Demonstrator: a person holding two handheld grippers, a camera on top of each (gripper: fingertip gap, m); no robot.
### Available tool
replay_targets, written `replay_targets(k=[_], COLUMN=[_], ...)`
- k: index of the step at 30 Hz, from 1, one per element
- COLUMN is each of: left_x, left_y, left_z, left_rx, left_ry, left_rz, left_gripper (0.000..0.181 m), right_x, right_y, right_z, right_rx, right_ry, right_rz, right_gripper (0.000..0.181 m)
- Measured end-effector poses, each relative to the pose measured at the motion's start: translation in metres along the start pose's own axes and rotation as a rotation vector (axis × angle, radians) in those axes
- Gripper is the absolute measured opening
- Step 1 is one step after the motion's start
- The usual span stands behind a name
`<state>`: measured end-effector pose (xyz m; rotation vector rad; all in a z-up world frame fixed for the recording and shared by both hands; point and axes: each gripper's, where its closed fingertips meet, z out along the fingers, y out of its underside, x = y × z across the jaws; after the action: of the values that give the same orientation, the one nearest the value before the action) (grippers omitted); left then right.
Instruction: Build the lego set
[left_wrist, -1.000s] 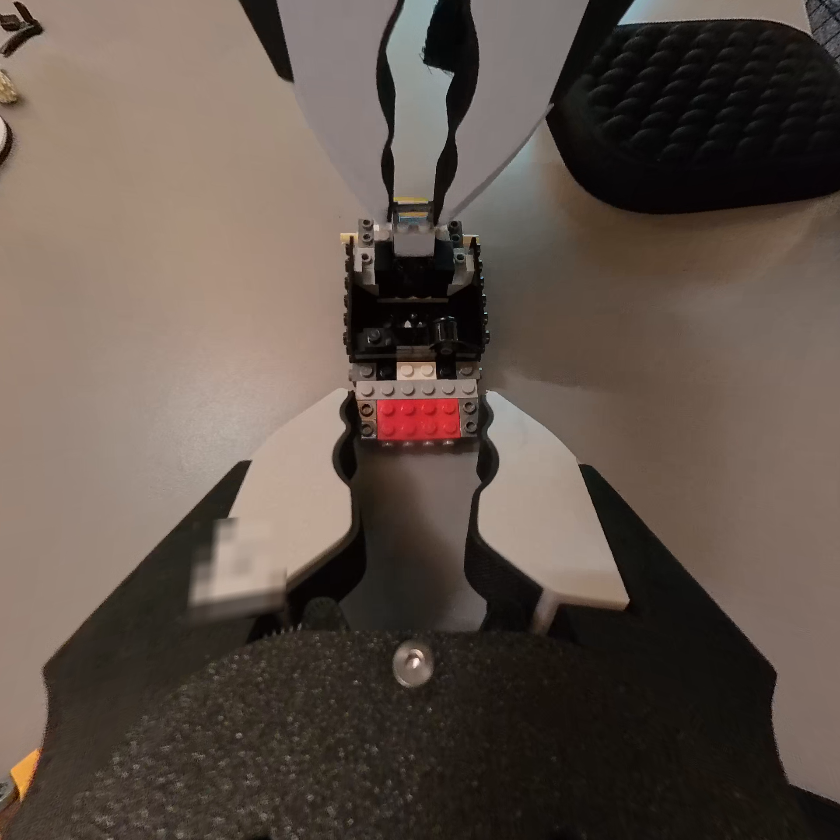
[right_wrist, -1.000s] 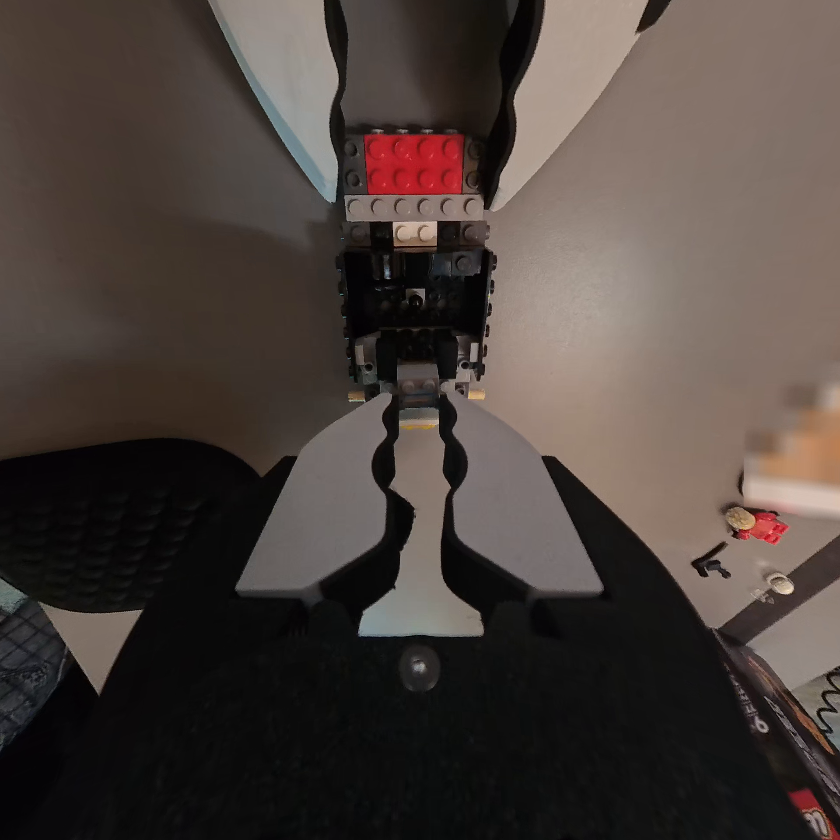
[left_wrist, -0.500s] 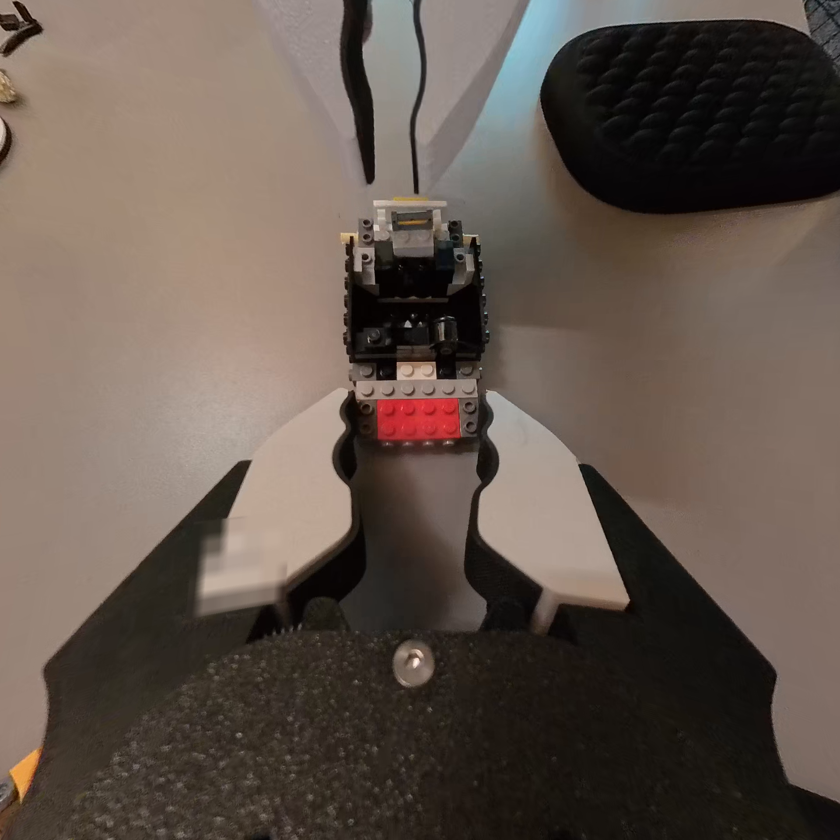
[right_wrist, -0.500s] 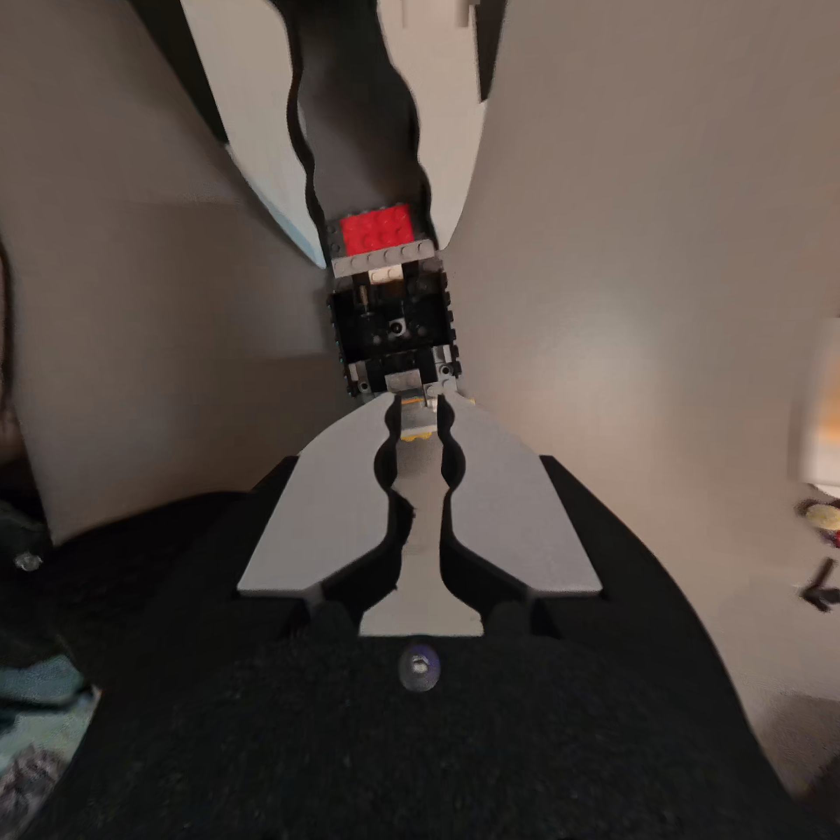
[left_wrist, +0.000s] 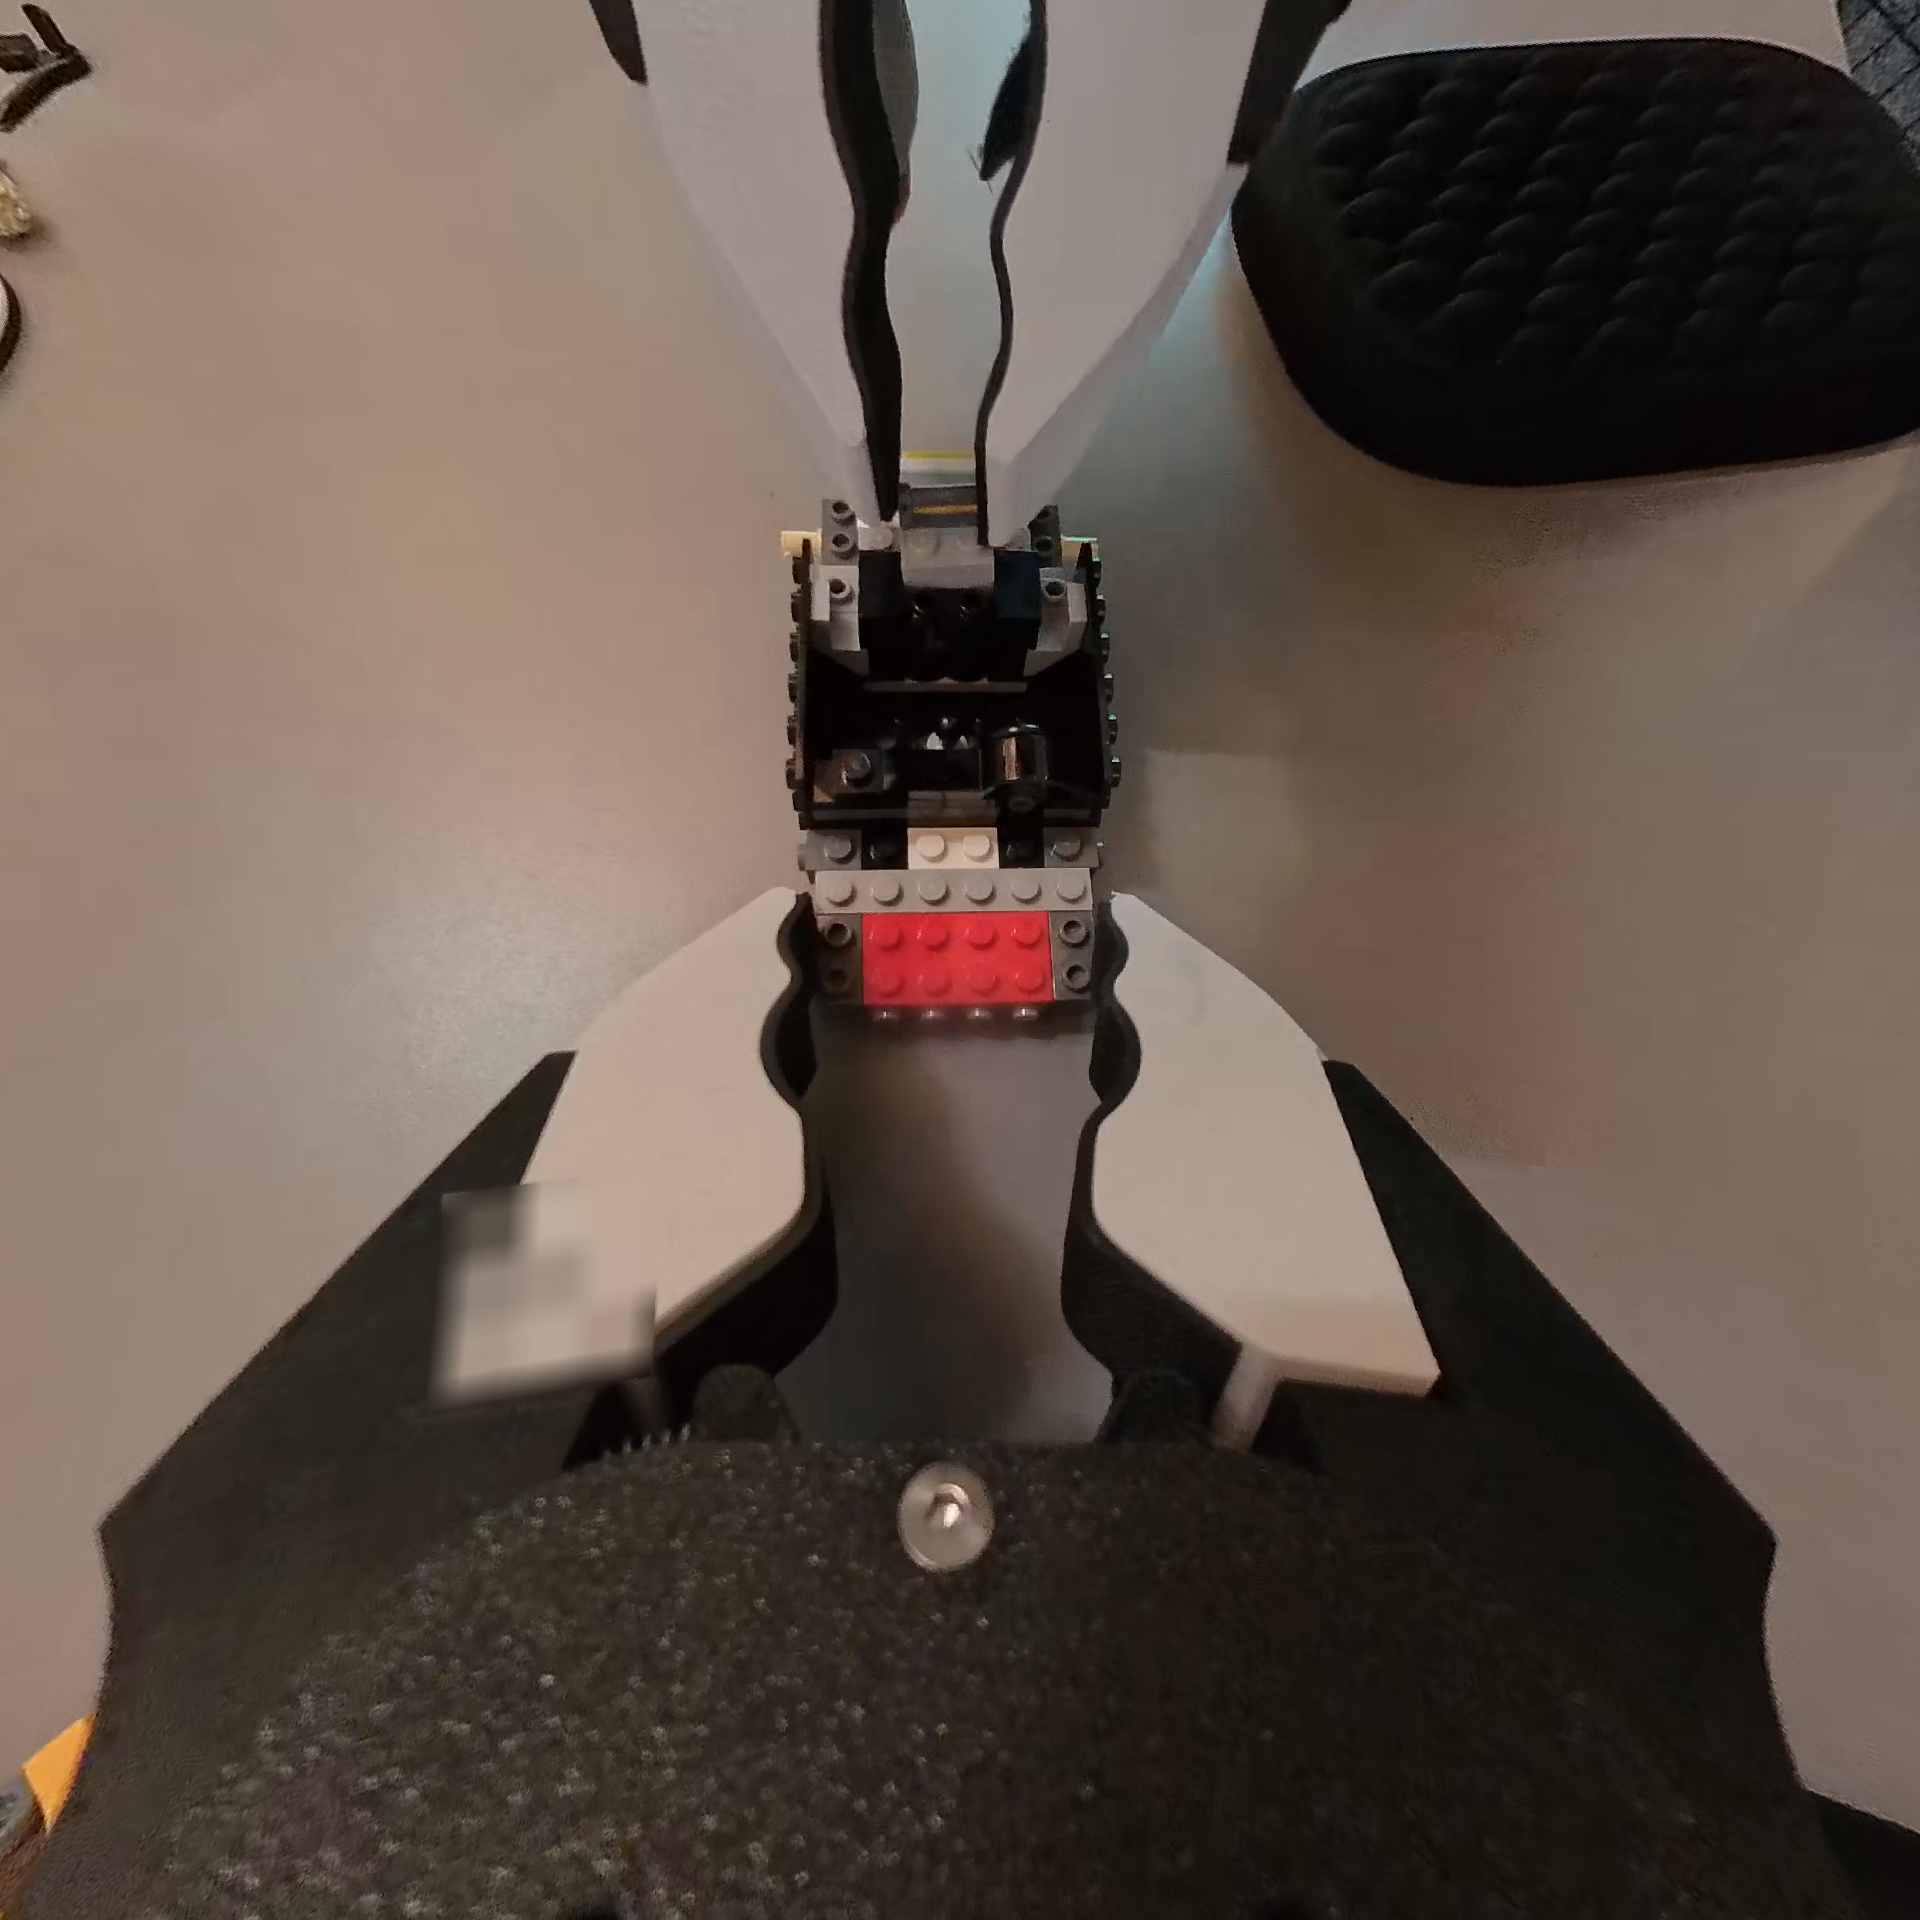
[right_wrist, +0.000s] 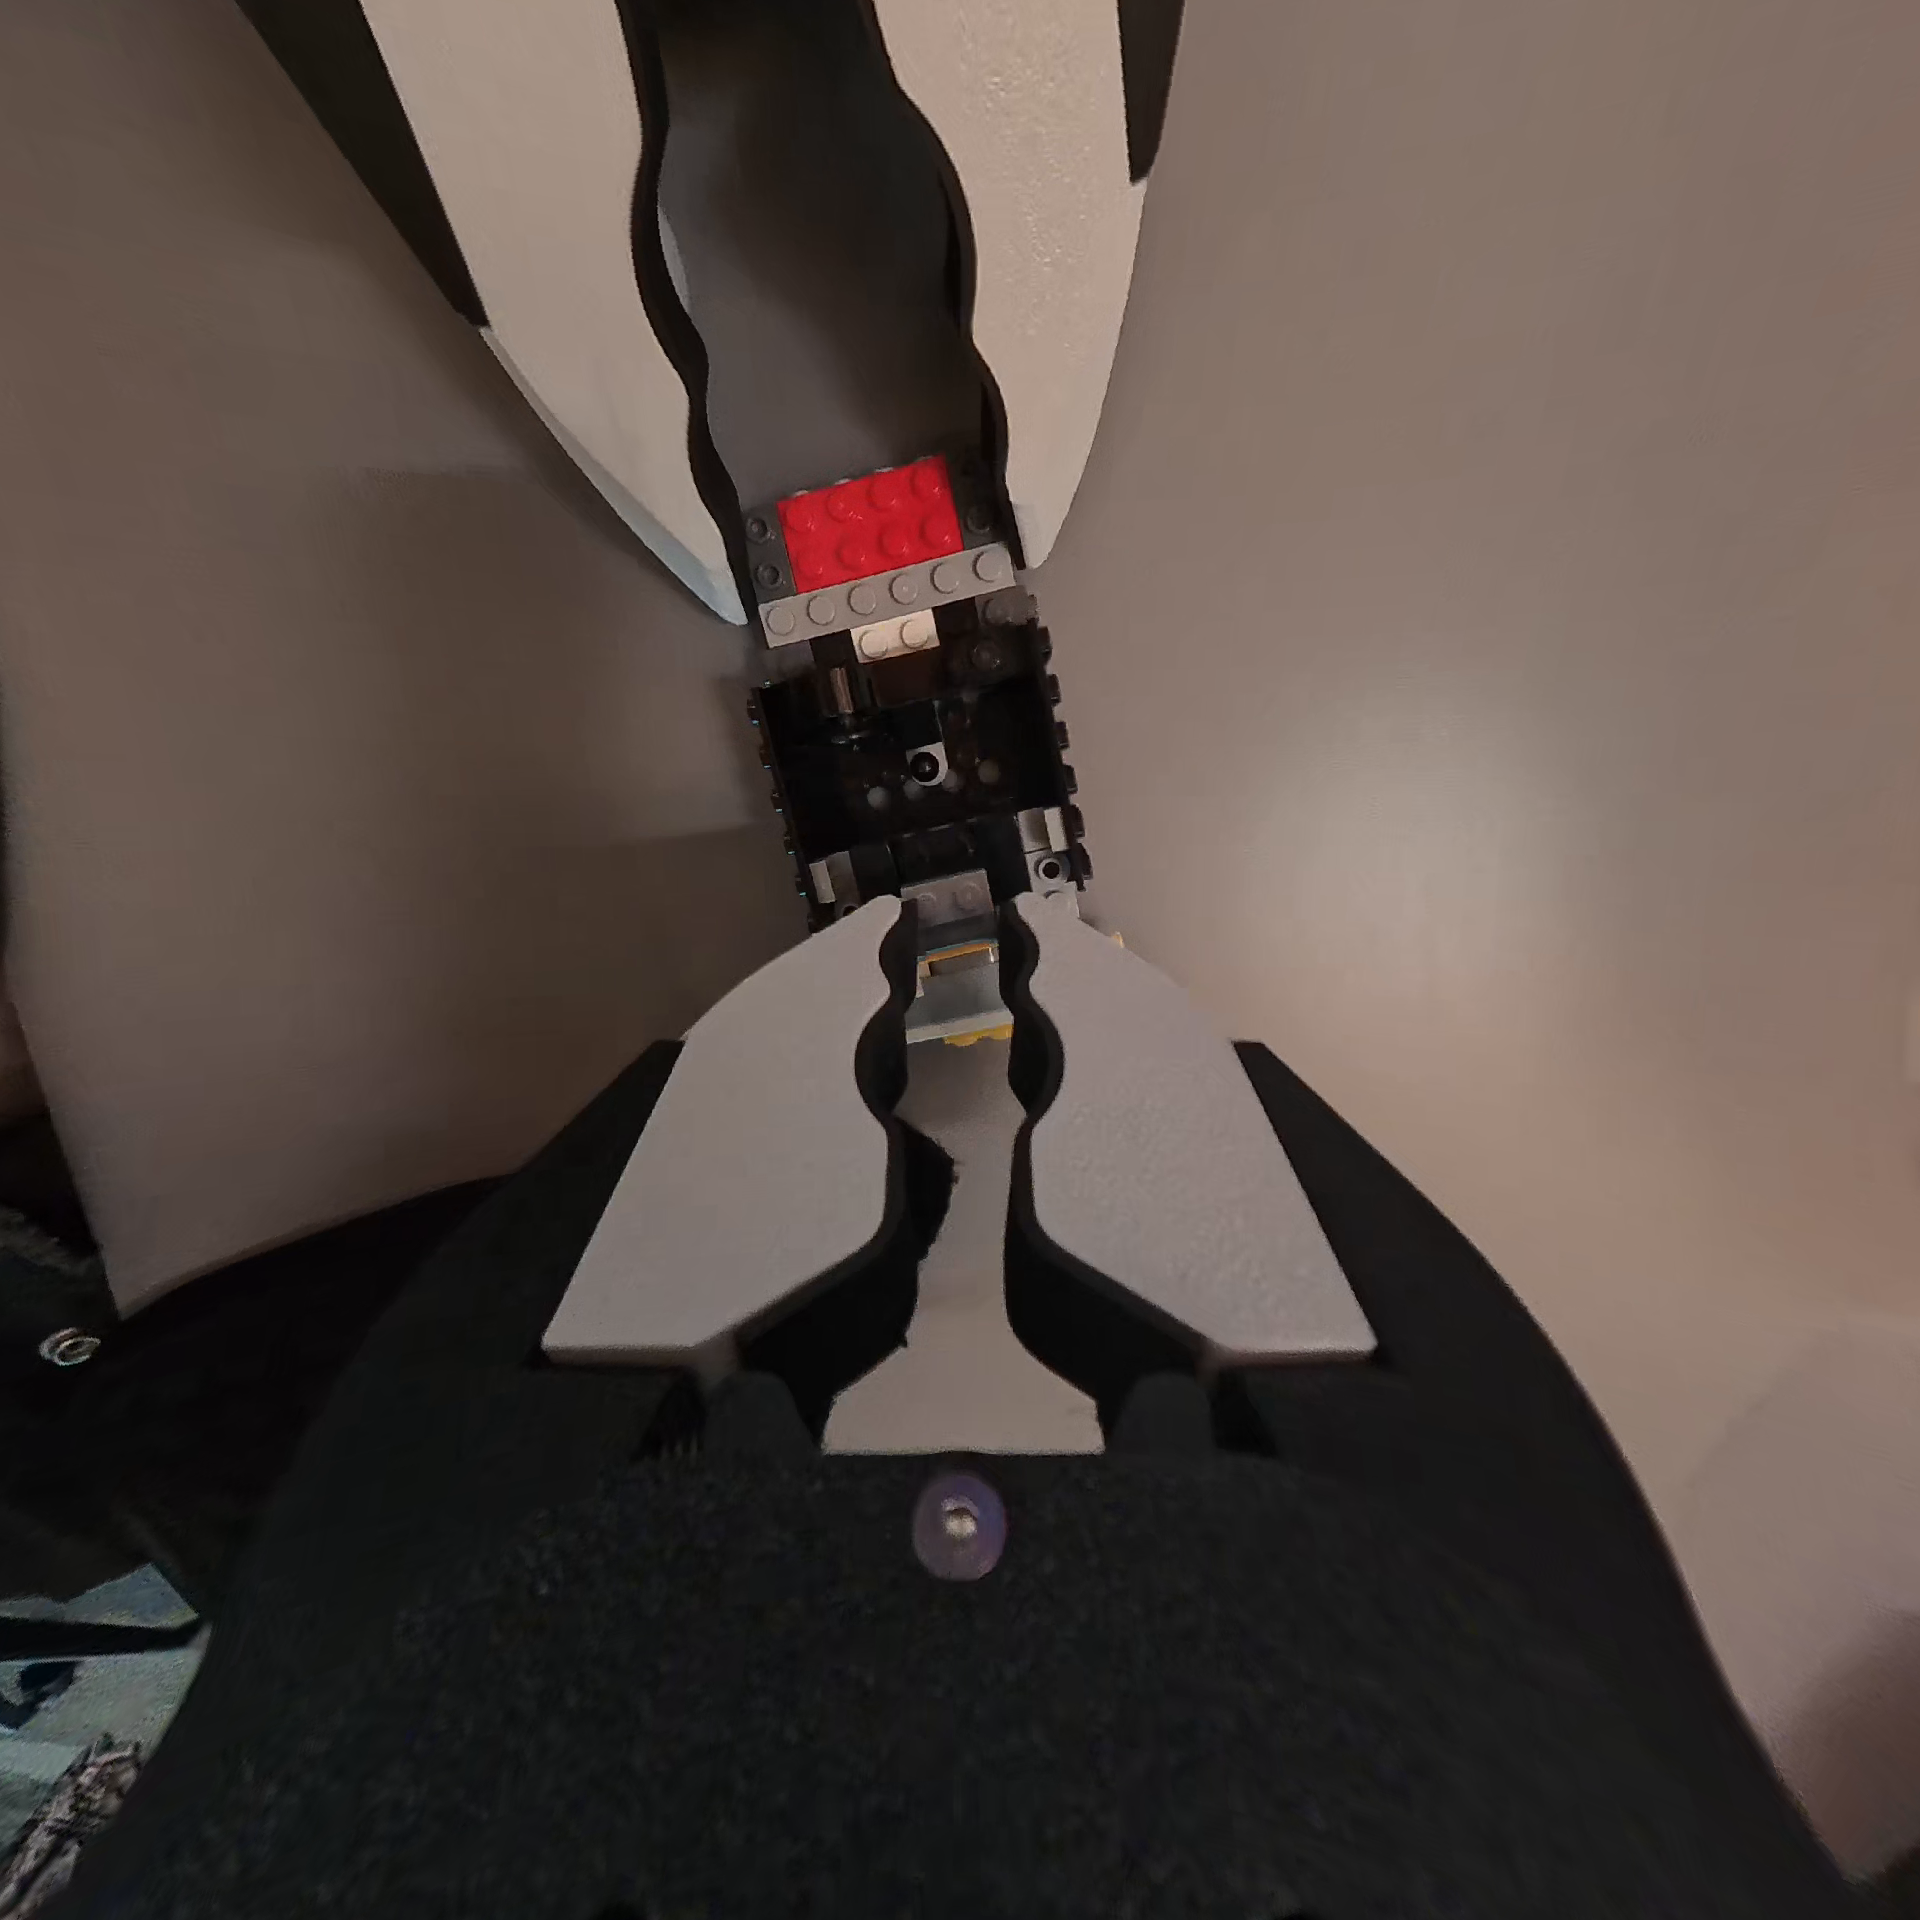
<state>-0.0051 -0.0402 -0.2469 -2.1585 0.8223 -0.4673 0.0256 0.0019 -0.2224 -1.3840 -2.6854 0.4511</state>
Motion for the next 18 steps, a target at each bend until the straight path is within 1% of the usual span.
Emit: replay_targets(k=[1,4,10,16,18], left_x=[0.0000,-0.0001,-0.0002,0.0001,0.0002], left_y=[0.0000,0.0000,-0.0002,-0.0003,-0.0003], left_z=[0.0000,0.0000,0.0000,0.0001,0.0001], left_rx=[0.000,0.000,0.002,0.002,0.002], left_ry=[0.000,0.000,0.001,0.005,0.006], left_rz=[0.000,-0.001,-0.003,-0.004,-0.005], left_gripper=[0.050,0.050,0.050,0.050,0.050], right_x=[0.0000,0.0003,0.0023,0.0018,0.0022], right_y=[0.0002,0.0002,-0.0007,-0.0004,-0.0018], right_z=[0.0000,-0.0002,0.0025,0.0023,-0.0011], right_rx=[-0.008,-0.015,0.040,0.062,0.095], right_ry=[0.010,0.049,0.141,0.064,0.026], right_rz=[-0.013,-0.058,-0.107,-0.034,-0.002], right_gripper=[0.015,0.015,0.014,0.015,0.014])
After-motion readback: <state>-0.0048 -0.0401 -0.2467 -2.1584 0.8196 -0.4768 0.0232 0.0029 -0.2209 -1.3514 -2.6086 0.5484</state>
